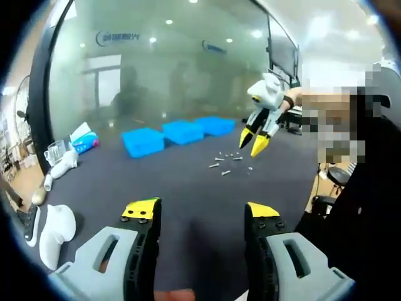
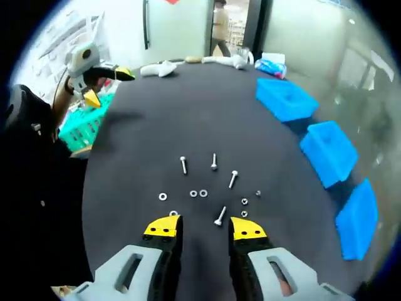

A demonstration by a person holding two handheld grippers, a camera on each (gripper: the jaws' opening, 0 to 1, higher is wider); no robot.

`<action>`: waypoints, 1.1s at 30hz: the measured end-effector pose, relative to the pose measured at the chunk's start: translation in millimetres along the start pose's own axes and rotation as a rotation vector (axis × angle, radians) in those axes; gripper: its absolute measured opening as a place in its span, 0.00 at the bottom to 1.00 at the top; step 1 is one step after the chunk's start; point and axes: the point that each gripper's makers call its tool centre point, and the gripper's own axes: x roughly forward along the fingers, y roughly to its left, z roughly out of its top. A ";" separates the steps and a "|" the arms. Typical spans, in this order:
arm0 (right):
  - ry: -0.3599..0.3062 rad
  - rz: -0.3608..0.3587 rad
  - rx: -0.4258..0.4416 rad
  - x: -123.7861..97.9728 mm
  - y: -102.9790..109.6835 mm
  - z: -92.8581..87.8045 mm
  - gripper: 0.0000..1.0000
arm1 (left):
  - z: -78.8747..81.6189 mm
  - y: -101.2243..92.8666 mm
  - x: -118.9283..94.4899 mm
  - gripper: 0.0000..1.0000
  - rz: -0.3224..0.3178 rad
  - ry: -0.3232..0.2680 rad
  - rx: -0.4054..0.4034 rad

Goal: Sort the screws, nuts, and washers into the corresponding bins

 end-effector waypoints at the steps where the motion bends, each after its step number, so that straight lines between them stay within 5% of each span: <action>1: 0.012 -0.001 -0.001 1.9 -1.0 -0.3 0.22 | 0.0 0.2 -0.4 0.51 0.002 0.000 0.000; 17: 0.140 0.029 0.041 23.8 -6.9 -4.4 0.20 | -3.6 5.0 -5.4 0.51 0.021 -0.008 -0.013; 33: 0.188 0.040 0.132 33.2 -13.6 -9.8 0.09 | -9.5 11.5 -7.0 0.52 0.031 -0.010 -0.031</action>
